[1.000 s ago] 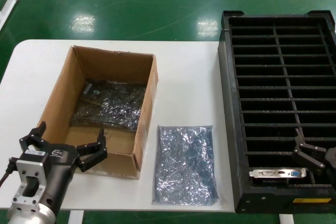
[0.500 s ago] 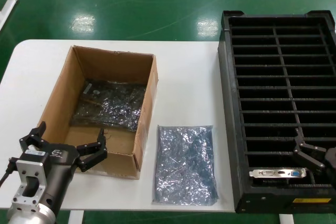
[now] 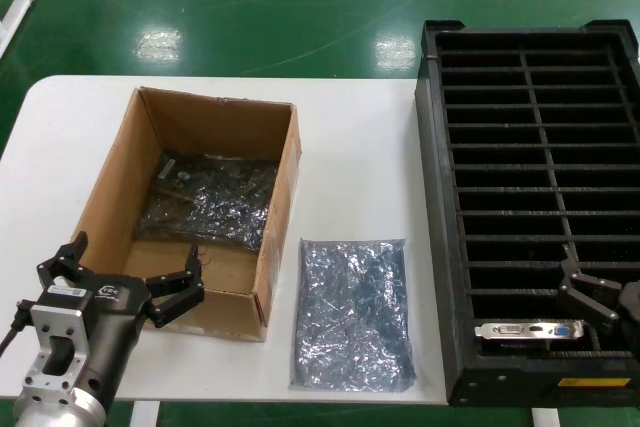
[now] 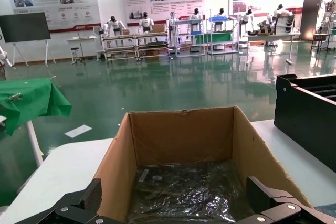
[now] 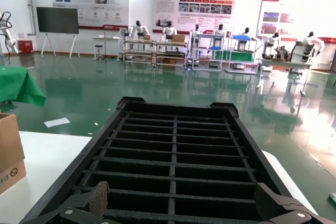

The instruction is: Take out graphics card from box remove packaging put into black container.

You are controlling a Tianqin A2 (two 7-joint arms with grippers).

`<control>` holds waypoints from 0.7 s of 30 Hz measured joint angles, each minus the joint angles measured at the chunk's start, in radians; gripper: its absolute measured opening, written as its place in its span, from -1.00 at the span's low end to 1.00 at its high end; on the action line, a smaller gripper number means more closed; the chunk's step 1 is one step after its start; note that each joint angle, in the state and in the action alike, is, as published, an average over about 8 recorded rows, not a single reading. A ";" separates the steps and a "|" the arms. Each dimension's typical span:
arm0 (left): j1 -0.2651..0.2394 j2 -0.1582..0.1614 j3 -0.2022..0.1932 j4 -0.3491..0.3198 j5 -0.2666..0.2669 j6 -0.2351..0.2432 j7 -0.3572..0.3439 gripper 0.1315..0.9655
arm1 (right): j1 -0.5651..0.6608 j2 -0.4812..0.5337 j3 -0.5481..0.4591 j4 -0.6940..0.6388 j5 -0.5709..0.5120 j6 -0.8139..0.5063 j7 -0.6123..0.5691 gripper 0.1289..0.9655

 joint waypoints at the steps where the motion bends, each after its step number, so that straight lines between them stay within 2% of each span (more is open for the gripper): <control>1: 0.000 0.000 0.000 0.000 0.000 0.000 0.000 1.00 | 0.000 0.000 0.000 0.000 0.000 0.000 0.000 1.00; 21: 0.000 0.000 0.000 0.000 0.000 0.000 0.000 1.00 | 0.000 0.000 0.000 0.000 0.000 0.000 0.000 1.00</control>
